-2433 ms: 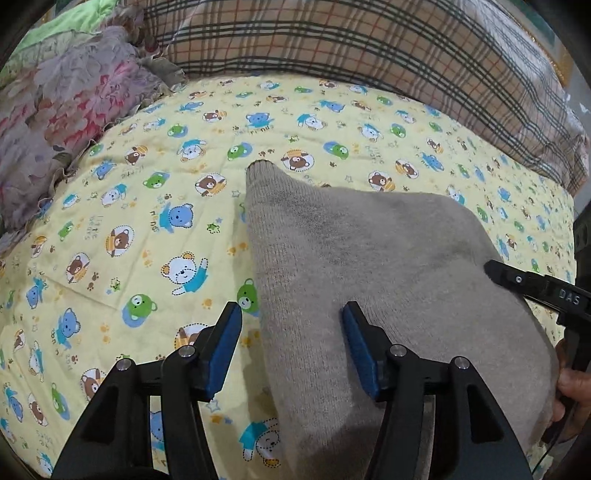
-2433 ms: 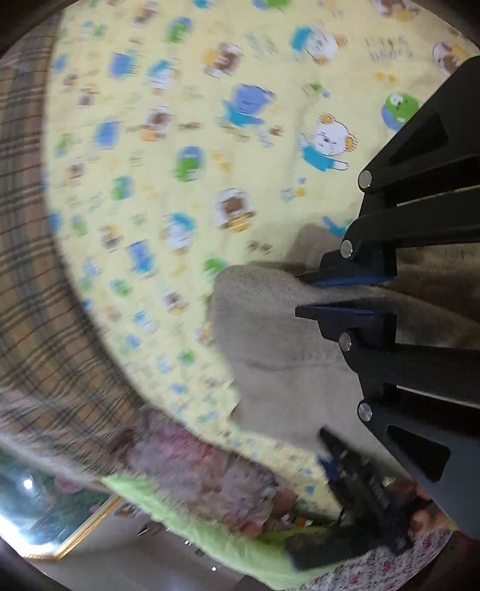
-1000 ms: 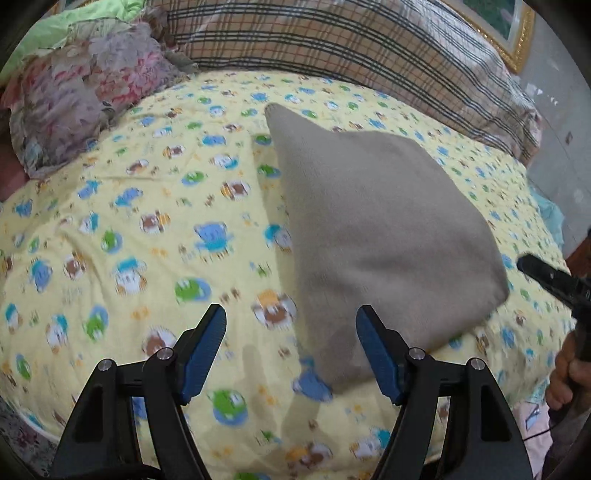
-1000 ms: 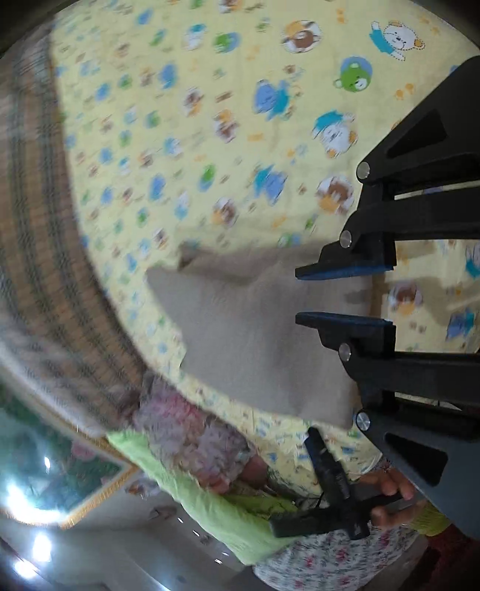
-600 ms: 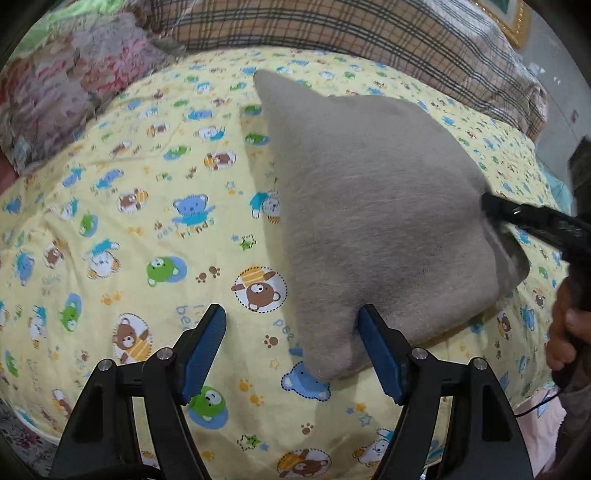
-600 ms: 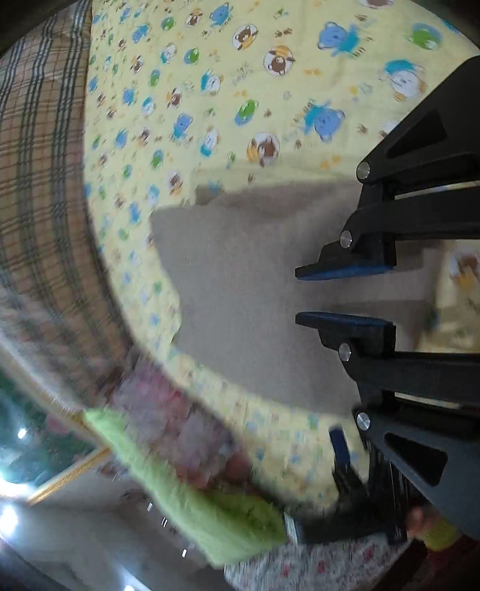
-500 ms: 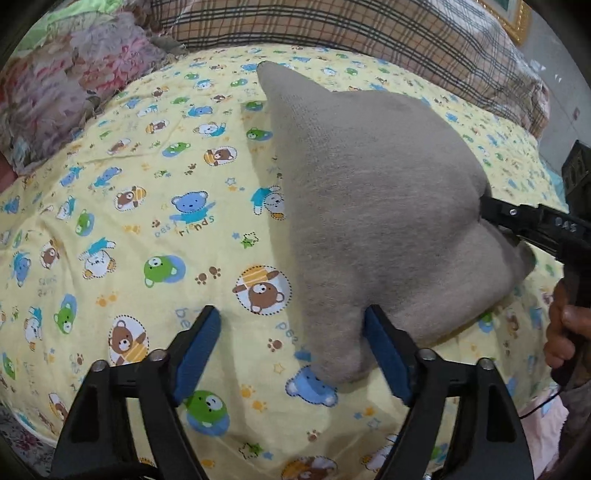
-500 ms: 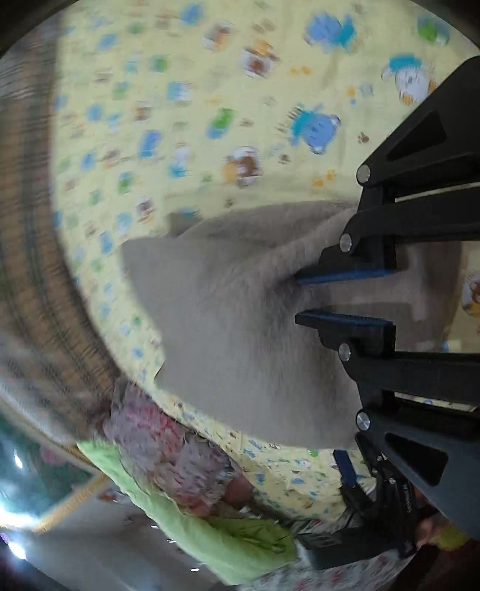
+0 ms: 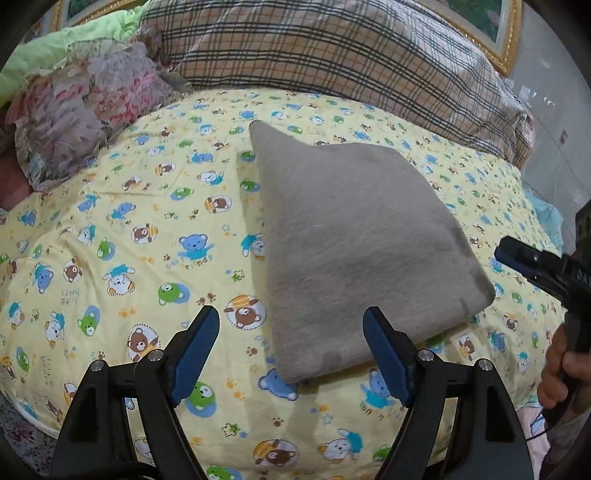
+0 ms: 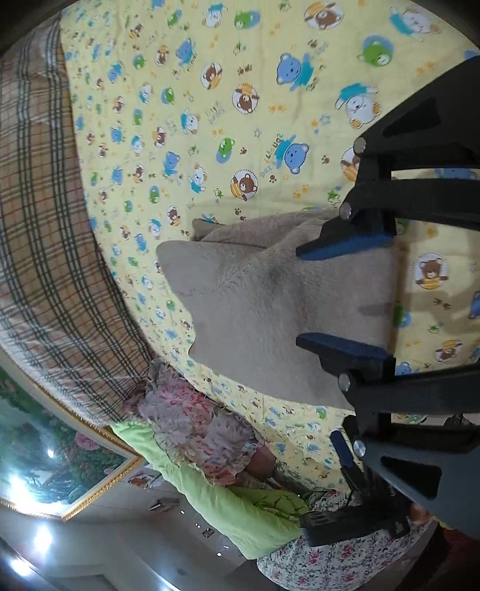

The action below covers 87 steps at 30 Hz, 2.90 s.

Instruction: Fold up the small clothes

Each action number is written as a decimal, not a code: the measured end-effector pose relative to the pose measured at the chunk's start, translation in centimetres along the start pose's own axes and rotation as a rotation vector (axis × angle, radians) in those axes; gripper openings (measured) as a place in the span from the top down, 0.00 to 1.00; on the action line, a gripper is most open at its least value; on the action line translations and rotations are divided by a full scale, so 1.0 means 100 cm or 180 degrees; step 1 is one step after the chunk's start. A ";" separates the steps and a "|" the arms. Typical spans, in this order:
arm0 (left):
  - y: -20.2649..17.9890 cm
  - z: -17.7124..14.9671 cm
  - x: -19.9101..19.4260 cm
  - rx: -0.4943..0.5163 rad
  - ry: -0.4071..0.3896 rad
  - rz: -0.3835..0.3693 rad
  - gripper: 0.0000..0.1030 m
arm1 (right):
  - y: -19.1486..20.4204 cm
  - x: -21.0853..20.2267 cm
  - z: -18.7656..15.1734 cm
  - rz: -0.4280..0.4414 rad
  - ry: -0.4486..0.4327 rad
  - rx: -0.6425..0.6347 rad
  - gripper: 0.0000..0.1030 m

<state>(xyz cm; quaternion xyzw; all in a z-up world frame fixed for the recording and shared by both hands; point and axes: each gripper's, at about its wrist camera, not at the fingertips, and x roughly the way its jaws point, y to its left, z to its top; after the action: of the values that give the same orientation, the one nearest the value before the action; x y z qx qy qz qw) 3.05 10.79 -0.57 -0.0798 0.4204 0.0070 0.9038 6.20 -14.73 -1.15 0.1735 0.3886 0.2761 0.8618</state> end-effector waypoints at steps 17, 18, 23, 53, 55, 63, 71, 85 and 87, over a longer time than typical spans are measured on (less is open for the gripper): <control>-0.017 -0.026 -0.014 0.0044 -0.0083 0.0248 0.20 | 0.011 -0.025 -0.038 -0.0217 0.0020 -0.0297 0.34; -0.017 -0.027 -0.016 0.0049 -0.0104 0.0285 0.20 | 0.012 -0.026 -0.042 -0.0227 0.0016 -0.0330 0.31; -0.015 -0.034 -0.021 0.0098 -0.0164 0.0378 0.20 | 0.017 -0.030 -0.057 -0.0291 0.0048 -0.0486 0.21; -0.008 -0.059 -0.026 0.0094 -0.0201 0.0446 0.19 | 0.046 -0.011 -0.082 -0.0463 0.0106 -0.1056 0.06; -0.009 -0.058 -0.025 0.0107 -0.0205 0.0454 0.19 | 0.046 -0.010 -0.082 -0.0475 0.0107 -0.1063 0.06; -0.018 -0.052 -0.021 0.0232 -0.0207 0.0450 0.19 | 0.043 -0.003 -0.075 -0.0446 0.0147 -0.1045 0.06; -0.025 -0.044 -0.019 0.0346 -0.0208 0.0471 0.19 | 0.049 0.002 -0.061 -0.0396 0.0151 -0.1121 0.06; -0.030 -0.026 -0.007 0.0485 -0.0103 0.0499 0.19 | 0.046 0.011 -0.035 -0.0343 0.0224 -0.1175 0.04; -0.029 -0.025 -0.005 0.0477 -0.0085 0.0499 0.19 | 0.045 0.013 -0.034 -0.0342 0.0240 -0.1160 0.04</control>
<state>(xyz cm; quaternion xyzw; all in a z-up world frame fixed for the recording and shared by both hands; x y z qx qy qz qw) 1.05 7.55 -1.35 0.0212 0.4126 0.0473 0.9094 2.74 -10.11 -1.74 -0.0168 0.3729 0.3017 0.8773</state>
